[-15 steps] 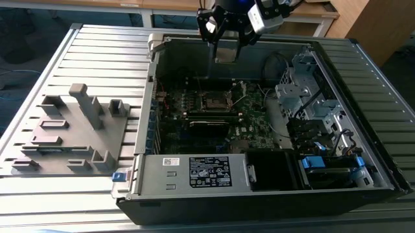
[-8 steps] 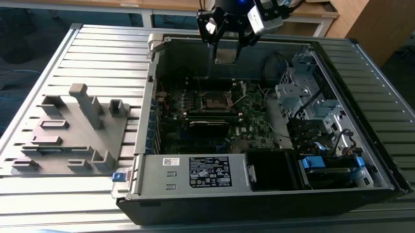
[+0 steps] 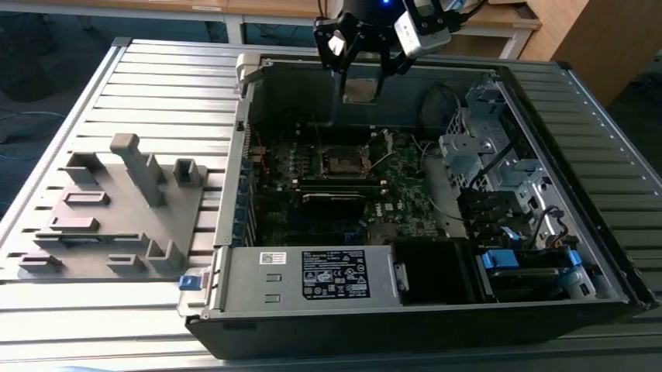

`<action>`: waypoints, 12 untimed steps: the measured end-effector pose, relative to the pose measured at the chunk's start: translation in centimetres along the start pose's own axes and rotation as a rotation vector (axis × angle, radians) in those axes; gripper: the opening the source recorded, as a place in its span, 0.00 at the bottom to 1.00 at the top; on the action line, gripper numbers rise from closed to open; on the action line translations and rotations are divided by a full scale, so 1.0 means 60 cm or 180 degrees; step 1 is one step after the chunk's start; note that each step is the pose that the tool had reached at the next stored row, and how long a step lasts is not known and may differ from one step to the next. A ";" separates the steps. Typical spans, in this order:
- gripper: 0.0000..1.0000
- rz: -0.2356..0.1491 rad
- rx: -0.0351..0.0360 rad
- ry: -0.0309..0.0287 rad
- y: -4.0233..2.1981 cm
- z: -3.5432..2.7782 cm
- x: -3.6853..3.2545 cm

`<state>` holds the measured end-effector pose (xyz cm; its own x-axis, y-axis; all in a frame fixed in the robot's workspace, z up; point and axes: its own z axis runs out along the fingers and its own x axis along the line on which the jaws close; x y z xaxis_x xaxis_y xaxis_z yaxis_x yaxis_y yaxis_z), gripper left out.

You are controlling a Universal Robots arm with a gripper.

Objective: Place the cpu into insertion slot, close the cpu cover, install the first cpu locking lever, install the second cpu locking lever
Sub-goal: 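Place the cpu into insertion slot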

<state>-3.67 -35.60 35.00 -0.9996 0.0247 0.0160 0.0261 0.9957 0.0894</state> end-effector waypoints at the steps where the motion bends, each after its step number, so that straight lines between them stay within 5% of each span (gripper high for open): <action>1: 0.54 0.0000 0.0000 0.0000 0.000 0.000 0.000; 12: 0.54 0.0000 0.0000 -0.0002 -0.001 0.007 0.000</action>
<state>-3.67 -35.60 34.57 -0.9996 0.0247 0.0154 0.0260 0.9956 0.0895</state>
